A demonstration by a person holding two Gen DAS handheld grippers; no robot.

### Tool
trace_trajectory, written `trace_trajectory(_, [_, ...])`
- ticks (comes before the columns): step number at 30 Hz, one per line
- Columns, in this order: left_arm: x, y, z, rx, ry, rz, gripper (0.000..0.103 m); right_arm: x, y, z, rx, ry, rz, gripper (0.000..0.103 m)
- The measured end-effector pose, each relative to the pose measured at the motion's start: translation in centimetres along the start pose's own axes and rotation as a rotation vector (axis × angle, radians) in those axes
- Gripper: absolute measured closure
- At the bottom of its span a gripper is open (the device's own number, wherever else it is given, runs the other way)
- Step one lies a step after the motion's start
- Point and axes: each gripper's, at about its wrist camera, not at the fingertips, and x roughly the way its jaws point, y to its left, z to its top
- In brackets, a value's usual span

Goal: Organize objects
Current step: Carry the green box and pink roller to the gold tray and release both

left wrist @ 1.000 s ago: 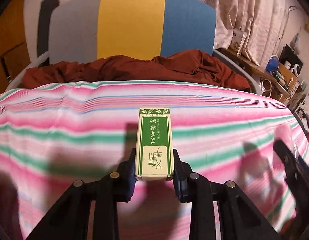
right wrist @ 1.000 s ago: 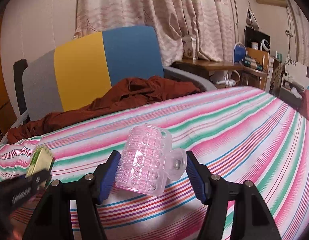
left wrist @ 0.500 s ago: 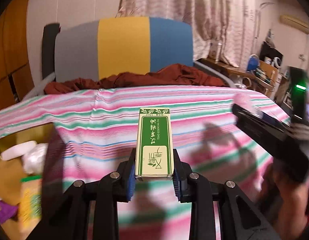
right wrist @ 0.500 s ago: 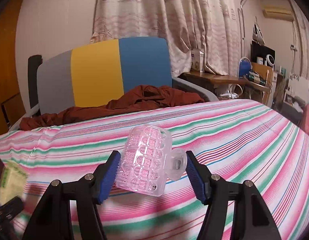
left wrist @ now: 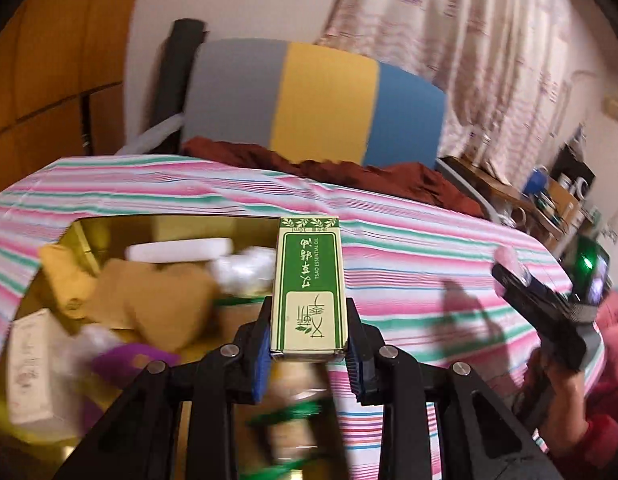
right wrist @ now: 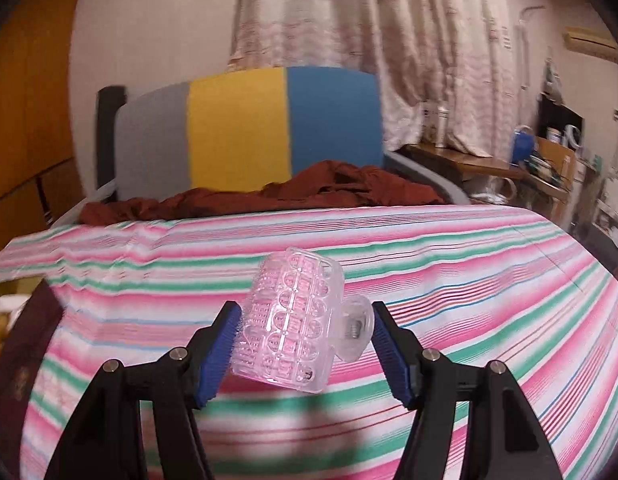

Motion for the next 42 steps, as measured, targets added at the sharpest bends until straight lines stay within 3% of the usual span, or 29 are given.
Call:
trace_trajectory(2, [-0.2, 1.9, 0.5, -0.033, -0.001, 0.024, 0.072, -1.1, 1.4, -0.2, -0.010, 0.005, 0.051, 0.037])
trace_trajectory(9, [1.6, 9.6, 1.7, -0.204, 0.109, 0.077, 0.072, -5.7, 6.4, -1.0, 0.021, 0.043, 0.280, 0.037])
trace_trajectory(16, [3.1, 14.3, 2.7, -0.306, 0.157, 0.112, 0.072, -8.9, 11.7, -1.4, -0.010, 0.076, 0.453, 0.037])
trace_trajectory(17, [3.3, 14.7, 2.8, -0.315, 0.165, 0.116, 0.070, -9.1, 12.6, -1.4, -0.018, 0.091, 0.480, 0.037])
trace_trajectory(20, [3.2, 15.8, 3.1, -0.362, 0.149, 0.119, 0.041, -9.5, 14.5, -1.8, -0.051, 0.117, 0.535, 0.037])
trace_trajectory(22, [2.5, 16.2, 3.2, -0.378, 0.122, 0.120, 0.032, -10.0, 15.9, -2.2, -0.085, 0.124, 0.557, 0.037])
trace_trajectory(24, [1.7, 16.2, 3.3, -0.375, 0.101, 0.154, 0.022, -10.2, 17.1, -2.3, -0.109, 0.133, 0.582, 0.037])
trace_trajectory(29, [-1.6, 16.4, 2.1, -0.344, 0.047, 0.202, 0.012, -9.9, 19.9, -2.9, -0.152, 0.183, 0.635, 0.037])
trace_trajectory(34, [-6.0, 15.8, 0.5, -0.236, -0.035, 0.347, 0.000, -8.6, 22.3, -3.2, -0.178, 0.250, 0.670, 0.037])
trace_trajectory(38, [-8.6, 15.1, -0.6, -0.179, -0.059, 0.475, 0.000, -7.2, 24.7, -3.0, -0.194, 0.296, 0.659, 0.037])
trace_trajectory(42, [-9.5, 15.0, -1.7, -0.173, -0.032, 0.478, 0.000, -5.3, 27.0, -2.8, -0.209, 0.340, 0.650, 0.036])
